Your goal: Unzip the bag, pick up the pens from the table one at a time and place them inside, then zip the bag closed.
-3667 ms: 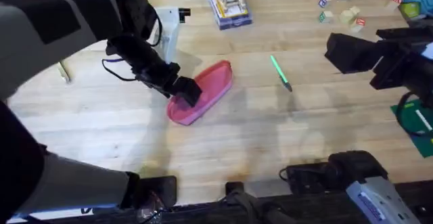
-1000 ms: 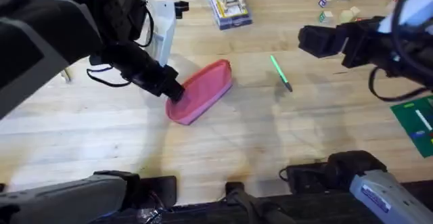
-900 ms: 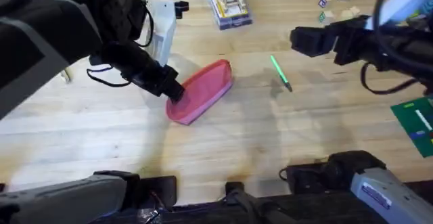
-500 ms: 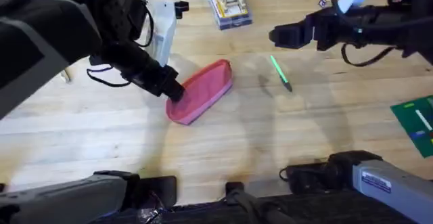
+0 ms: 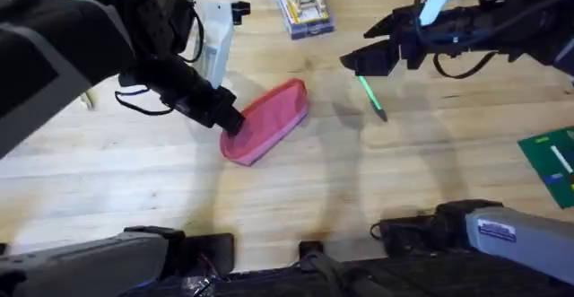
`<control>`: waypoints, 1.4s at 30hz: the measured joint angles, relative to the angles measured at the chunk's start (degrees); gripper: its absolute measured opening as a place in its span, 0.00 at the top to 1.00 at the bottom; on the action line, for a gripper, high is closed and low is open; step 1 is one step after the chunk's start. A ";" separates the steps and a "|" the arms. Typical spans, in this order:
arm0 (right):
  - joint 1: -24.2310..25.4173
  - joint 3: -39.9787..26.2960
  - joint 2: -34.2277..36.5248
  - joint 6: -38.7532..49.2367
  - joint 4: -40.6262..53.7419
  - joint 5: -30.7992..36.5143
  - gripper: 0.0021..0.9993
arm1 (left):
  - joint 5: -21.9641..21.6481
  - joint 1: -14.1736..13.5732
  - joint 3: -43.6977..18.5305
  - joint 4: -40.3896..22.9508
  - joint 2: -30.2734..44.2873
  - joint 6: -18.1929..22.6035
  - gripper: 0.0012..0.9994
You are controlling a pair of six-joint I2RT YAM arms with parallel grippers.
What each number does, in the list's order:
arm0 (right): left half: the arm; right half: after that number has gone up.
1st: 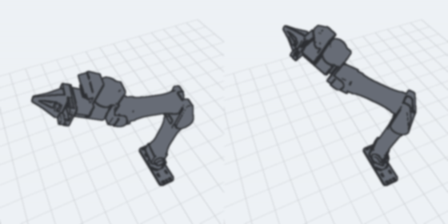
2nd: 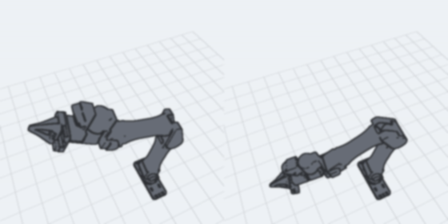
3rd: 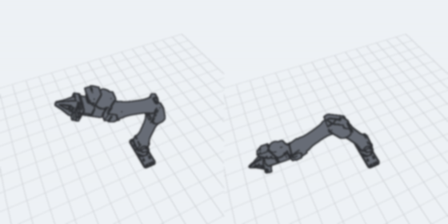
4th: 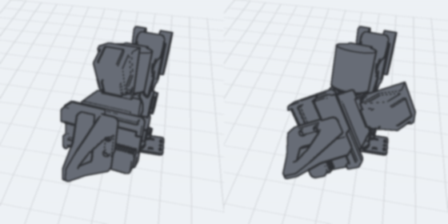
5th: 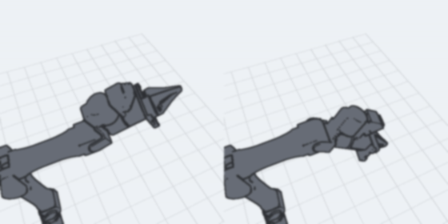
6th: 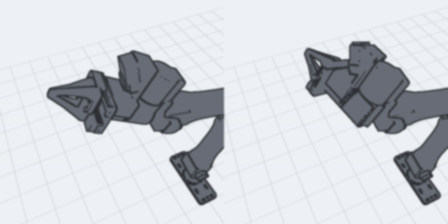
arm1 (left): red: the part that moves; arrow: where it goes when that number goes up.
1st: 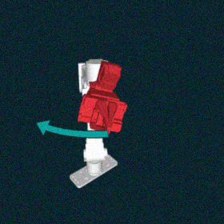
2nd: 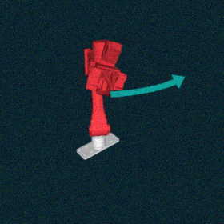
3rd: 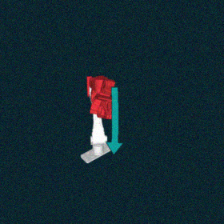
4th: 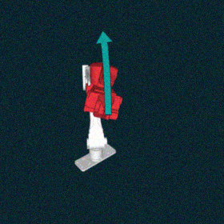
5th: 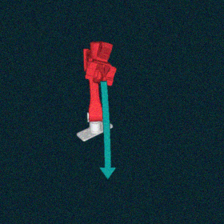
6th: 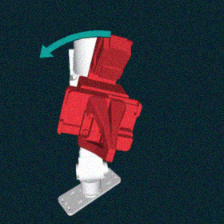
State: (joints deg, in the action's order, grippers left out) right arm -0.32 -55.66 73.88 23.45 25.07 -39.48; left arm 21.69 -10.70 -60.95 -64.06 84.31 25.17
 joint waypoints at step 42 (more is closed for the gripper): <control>-3.17 -0.13 10.76 31.46 -9.90 1.48 0.00 | -0.02 0.00 0.01 0.01 0.00 0.01 0.96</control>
State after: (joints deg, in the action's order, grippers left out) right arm -3.48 -55.79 84.64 54.91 15.17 -38.00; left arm 21.67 -10.70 -60.94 -64.05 84.31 25.18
